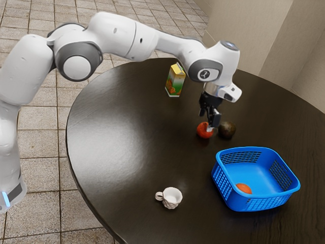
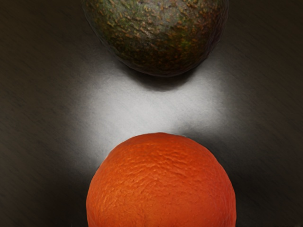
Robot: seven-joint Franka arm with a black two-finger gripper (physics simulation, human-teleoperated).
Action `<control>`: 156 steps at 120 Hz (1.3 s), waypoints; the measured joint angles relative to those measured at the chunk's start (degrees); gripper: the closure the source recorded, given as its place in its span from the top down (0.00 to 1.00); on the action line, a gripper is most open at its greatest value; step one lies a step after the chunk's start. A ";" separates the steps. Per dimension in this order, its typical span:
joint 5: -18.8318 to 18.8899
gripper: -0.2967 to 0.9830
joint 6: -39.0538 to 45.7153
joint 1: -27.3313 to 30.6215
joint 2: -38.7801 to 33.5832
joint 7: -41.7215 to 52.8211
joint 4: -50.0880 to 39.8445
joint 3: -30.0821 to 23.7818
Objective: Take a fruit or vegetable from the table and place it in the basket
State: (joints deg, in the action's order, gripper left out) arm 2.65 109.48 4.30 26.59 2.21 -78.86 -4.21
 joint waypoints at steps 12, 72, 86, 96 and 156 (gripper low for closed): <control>-0.01 0.77 -0.05 -0.15 0.30 0.57 0.00 -0.02; -0.40 0.75 -0.10 0.01 2.50 2.14 0.00 -0.09; -0.46 0.68 -0.29 0.08 2.85 2.27 0.00 -0.03; -0.30 0.59 -0.62 0.02 2.84 2.27 0.12 -0.01; 0.38 0.53 -1.42 0.00 2.83 1.92 0.37 -0.01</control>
State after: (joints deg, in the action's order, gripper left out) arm 3.02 108.06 4.30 29.42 4.13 -78.50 -4.22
